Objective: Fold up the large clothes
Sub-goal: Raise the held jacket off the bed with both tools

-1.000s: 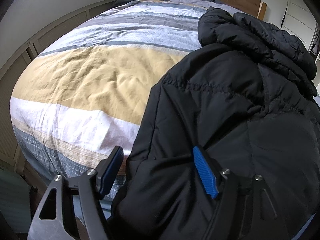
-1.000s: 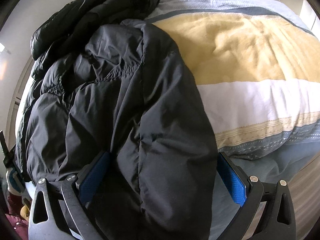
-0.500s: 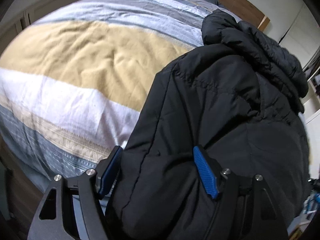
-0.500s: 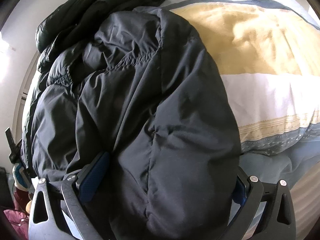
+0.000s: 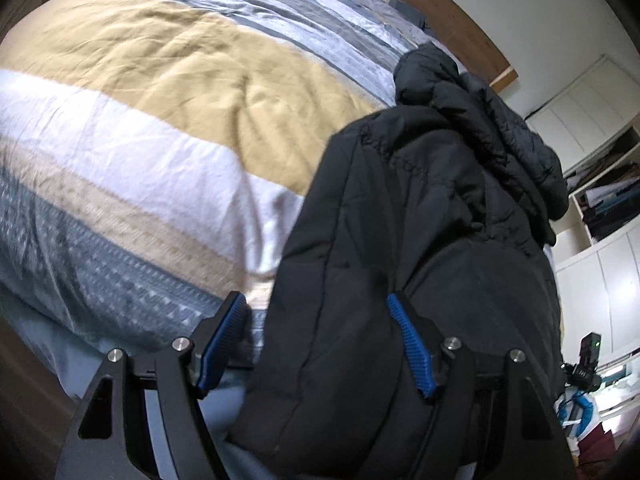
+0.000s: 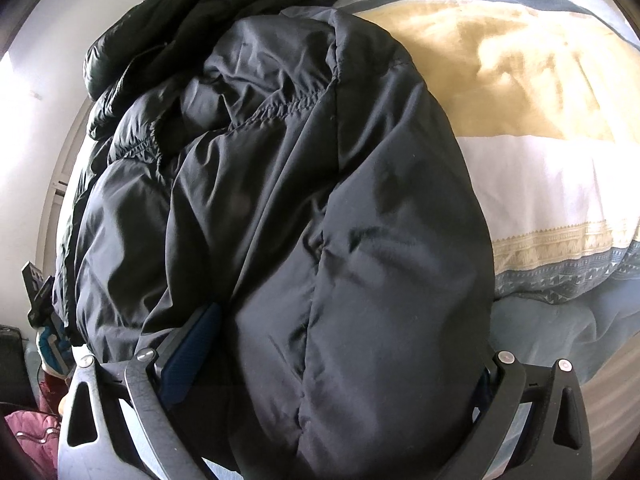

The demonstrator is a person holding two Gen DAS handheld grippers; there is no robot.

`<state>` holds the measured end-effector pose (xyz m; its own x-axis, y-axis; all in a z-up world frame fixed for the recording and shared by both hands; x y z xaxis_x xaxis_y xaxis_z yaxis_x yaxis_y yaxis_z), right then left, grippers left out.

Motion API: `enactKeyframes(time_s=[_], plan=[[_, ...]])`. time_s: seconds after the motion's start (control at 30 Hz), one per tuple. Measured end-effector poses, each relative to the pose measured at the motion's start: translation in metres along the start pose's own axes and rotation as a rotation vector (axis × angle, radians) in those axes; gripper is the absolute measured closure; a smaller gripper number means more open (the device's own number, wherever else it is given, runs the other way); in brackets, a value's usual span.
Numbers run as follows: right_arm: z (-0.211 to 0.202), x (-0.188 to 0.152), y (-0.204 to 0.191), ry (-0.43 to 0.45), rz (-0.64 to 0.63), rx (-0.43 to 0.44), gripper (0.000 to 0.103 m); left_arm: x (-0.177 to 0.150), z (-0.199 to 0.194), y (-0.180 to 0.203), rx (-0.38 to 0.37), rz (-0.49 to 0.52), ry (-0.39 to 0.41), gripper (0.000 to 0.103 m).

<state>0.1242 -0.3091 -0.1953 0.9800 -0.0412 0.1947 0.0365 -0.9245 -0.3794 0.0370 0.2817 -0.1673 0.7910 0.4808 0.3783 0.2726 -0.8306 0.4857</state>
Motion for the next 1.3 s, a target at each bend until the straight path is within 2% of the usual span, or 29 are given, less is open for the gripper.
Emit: enactKeyframes(time_s=[0.2, 0.4, 0.5, 0.8, 1.0, 1.07, 1.13, 1.3], plan=[[-0.006, -0.001, 0.008, 0.004, -0.002, 0.004, 0.002, 0.001, 0.002, -0.006, -0.061, -0.066, -0.030, 0.032], [-0.018, 0.000, 0.019, 0.018, 0.008, 0.012, 0.001, -0.006, 0.006, 0.007, -0.231, -0.119, -0.115, 0.032], [-0.023, -0.001, 0.027, 0.030, 0.027, 0.028, 0.001, -0.009, 0.010, 0.012, -0.283, -0.149, -0.147, 0.032], [-0.044, -0.010, 0.060, 0.087, 0.082, 0.097, 0.001, -0.004, 0.005, 0.030, -0.311, -0.142, -0.169, 0.032], [-0.055, -0.023, 0.074, 0.110, 0.143, 0.231, 0.002, -0.001, 0.007, 0.045, -0.302, -0.119, -0.173, 0.032], [-0.058, -0.026, 0.067, 0.122, 0.150, 0.279, 0.006, 0.000, 0.006, 0.048, -0.305, -0.118, -0.172, 0.032], [-0.058, -0.027, 0.058, 0.128, 0.143, 0.324, 0.018, 0.001, 0.004, 0.050, -0.310, -0.114, -0.169, 0.034], [-0.050, -0.026, 0.037, 0.109, 0.114, 0.338, 0.020, -0.002, 0.004, 0.053, -0.281, -0.103, -0.169, 0.034]])
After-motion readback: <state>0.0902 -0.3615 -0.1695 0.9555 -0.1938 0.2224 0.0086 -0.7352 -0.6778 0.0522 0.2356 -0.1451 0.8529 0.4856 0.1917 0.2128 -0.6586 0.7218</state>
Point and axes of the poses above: each gripper's, at about its wrist camera, not at the fingertips, and z roughly the way its jaws point, y to its right, x to its top, the point moved 6 cm from there along z, roughly the way its jaws point, and after that the axes turned 1 degree about x, right-handed, at the moved point
